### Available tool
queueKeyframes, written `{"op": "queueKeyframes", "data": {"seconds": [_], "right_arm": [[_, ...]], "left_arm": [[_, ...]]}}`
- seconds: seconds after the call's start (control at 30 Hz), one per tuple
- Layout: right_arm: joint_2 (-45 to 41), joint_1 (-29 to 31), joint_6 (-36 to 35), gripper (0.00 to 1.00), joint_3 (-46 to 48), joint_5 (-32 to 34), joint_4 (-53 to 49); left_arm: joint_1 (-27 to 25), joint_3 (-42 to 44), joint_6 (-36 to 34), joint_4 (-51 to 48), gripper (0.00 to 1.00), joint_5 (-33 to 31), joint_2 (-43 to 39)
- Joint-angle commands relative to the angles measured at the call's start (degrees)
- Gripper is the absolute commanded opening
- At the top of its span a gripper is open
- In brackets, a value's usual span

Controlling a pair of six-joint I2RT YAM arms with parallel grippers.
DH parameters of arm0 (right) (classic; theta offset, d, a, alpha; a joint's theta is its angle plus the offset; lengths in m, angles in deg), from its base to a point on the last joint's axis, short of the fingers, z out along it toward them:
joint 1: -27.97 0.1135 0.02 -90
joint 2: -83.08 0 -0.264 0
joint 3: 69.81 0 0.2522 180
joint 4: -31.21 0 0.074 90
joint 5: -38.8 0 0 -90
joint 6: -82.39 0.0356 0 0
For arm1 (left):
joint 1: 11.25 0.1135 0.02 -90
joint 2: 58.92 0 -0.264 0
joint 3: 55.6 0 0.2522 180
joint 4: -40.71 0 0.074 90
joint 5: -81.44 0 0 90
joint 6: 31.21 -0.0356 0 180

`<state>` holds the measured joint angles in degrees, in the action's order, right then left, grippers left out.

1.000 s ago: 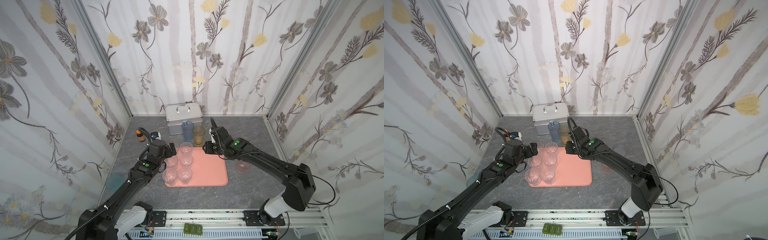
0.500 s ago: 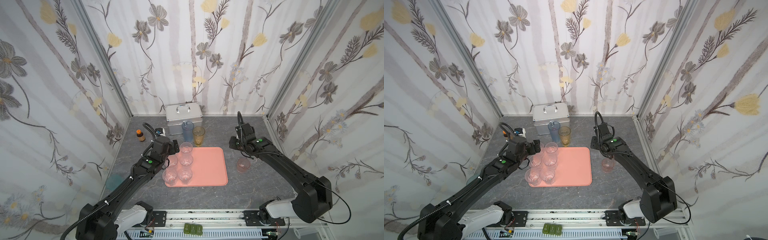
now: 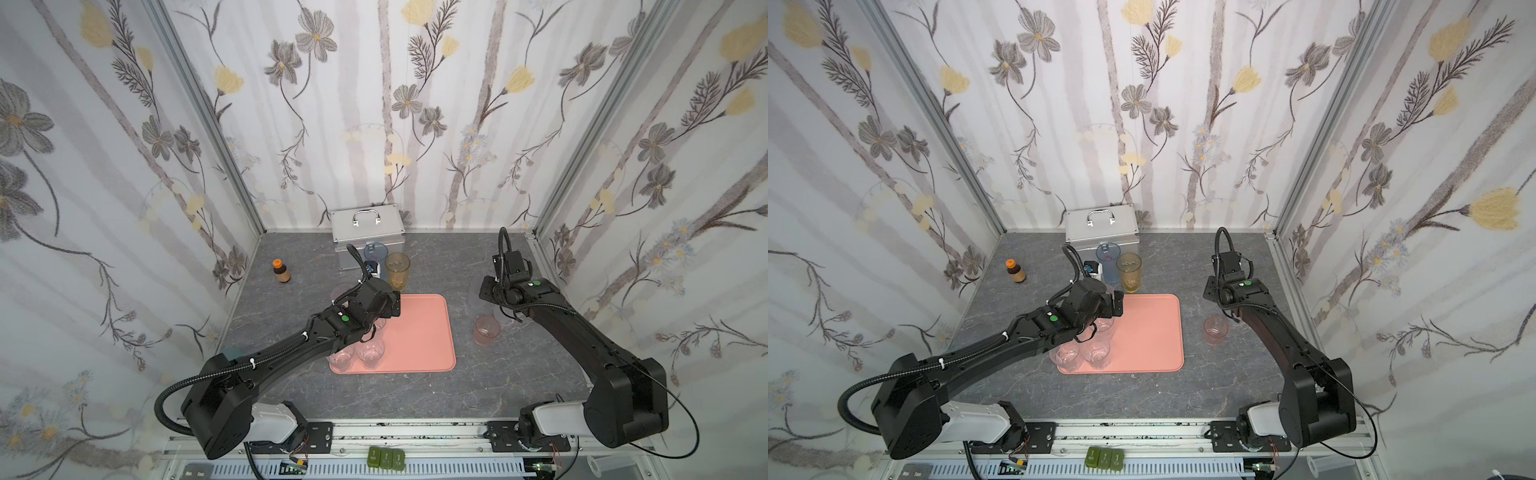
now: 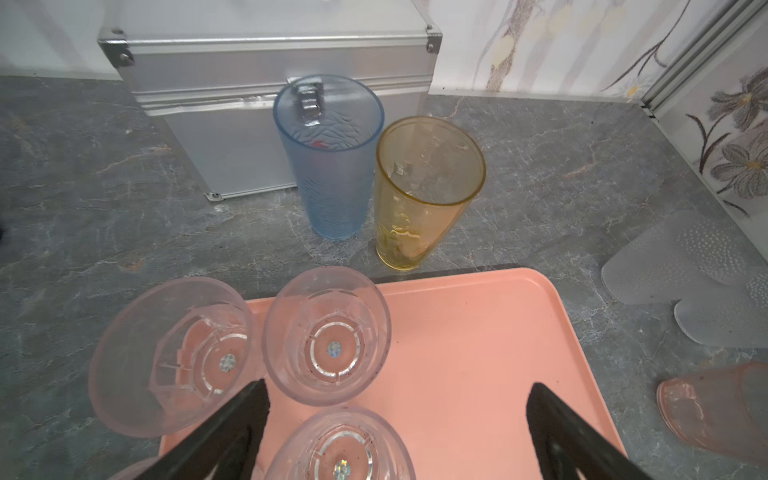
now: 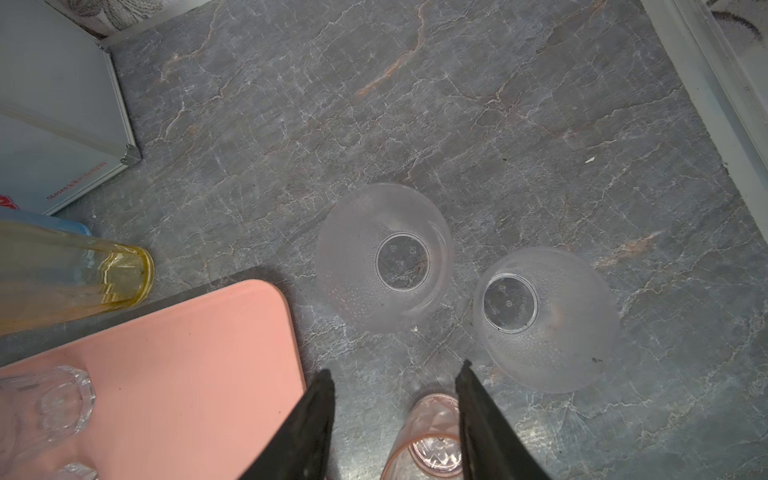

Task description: Place the glasses into the tray

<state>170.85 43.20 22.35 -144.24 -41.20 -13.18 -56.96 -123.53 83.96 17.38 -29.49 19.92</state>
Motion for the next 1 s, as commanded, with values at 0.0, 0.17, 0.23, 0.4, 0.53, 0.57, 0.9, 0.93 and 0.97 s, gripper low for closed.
{"op": "queueKeyframes", "data": {"seconds": [0.0,0.17,0.23,0.4,0.53,0.57,0.9,0.93,0.97], "right_arm": [[-0.11,-0.22,-0.32,0.49,0.19,-0.26,2.20],[-0.06,-1.55,-0.89,0.50,0.84,-0.26,2.63],[-0.14,-1.69,-0.50,0.50,1.65,-1.01,3.56],[0.34,-2.16,-0.31,0.50,2.32,-0.71,4.51],[0.89,-3.15,-0.50,0.51,1.72,-0.58,4.97],[1.11,-3.46,-0.56,0.51,1.61,-0.46,5.03],[2.76,-4.66,-0.83,0.43,2.39,-0.94,5.89],[2.78,-5.04,-0.80,0.43,2.63,-0.40,5.93],[2.68,-5.55,-0.74,0.43,2.95,-0.29,6.14]], "left_arm": [[-0.42,-1.10,1.20,1.70,1.00,-0.91,1.53],[-0.44,-1.95,0.04,2.00,1.00,1.60,3.05],[-0.51,-1.99,-0.24,2.16,1.00,2.29,3.33],[-0.52,-1.49,-2.08,2.77,1.00,3.81,3.18],[-0.45,0.14,-4.22,3.49,1.00,3.05,1.93],[-0.43,0.49,-4.40,3.65,1.00,3.05,1.71],[-0.43,3.78,-5.28,6.21,0.96,5.46,-0.60],[-0.42,4.05,-5.55,6.27,0.95,5.25,-0.97],[-0.40,4.32,-5.78,6.31,0.95,5.09,-1.29]]}}
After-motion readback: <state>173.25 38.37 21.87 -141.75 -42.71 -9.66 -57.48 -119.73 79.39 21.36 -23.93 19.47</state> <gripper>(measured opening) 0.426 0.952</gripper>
